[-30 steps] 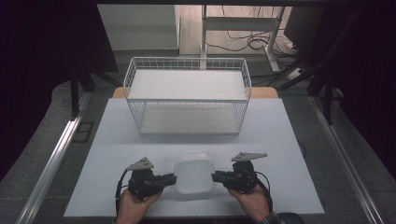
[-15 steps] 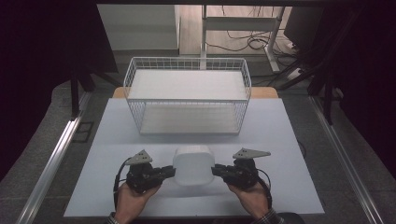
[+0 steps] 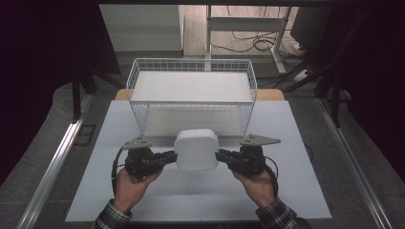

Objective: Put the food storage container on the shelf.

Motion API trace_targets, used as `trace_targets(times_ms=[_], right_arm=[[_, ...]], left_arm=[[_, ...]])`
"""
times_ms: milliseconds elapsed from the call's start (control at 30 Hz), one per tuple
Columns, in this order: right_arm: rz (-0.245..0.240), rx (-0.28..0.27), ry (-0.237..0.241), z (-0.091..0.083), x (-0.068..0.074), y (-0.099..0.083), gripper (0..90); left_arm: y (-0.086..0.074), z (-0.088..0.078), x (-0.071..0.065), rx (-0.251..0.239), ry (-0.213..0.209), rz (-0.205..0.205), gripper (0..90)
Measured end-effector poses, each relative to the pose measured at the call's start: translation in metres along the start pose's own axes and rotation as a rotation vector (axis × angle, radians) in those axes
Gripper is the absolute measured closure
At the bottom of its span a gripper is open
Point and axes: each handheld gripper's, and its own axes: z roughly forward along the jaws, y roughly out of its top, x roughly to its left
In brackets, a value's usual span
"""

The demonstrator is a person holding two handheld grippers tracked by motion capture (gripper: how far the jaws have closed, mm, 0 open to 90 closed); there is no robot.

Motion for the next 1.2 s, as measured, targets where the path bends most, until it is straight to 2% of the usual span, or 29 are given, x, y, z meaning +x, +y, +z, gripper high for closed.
trace_targets(times_ms=[733,1200], right_arm=[[-0.062,-0.065,-0.016,-0.006,-0.004,0.064,78.5],[-0.066,-0.118,-0.01,-0.009,-0.008,0.106,78.6]], left_arm=[[0.065,-0.019,0.008,-0.065,0.024,0.071,80.6],[0.109,-0.033,0.016,-0.111,0.025,0.099,80.5]])
